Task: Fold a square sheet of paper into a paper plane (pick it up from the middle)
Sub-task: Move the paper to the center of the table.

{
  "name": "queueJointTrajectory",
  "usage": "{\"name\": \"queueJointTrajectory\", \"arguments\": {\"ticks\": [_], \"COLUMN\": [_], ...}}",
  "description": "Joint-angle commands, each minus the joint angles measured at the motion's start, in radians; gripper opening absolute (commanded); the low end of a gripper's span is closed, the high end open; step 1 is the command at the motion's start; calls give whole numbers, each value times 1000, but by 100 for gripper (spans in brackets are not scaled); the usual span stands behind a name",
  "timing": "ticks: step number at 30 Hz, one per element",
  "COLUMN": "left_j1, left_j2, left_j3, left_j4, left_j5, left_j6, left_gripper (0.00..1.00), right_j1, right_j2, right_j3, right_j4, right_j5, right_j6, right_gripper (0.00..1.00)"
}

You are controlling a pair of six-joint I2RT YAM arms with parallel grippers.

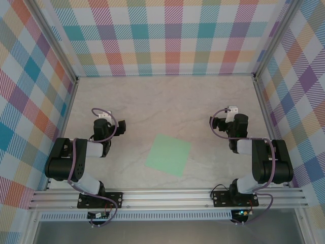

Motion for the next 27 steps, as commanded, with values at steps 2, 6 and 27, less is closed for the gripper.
{"name": "queueJointTrajectory", "arguments": {"ticks": [2, 6, 27], "left_j1": [-2, -2, -2], "left_j2": [-2, -2, -2], "left_j3": [11, 11, 11], "left_j4": [43, 42, 42], "left_j5": [2, 2, 2], "left_j6": [13, 12, 13], "left_gripper": [100, 100, 100], "right_j1": [4, 4, 7], "right_j2": [9, 9, -83], "right_j3": [-1, -1, 48], "right_j4": [40, 40, -148], "right_j5": [-3, -4, -80], "right_j6": [13, 13, -15], "right_gripper": [100, 100, 100]}}
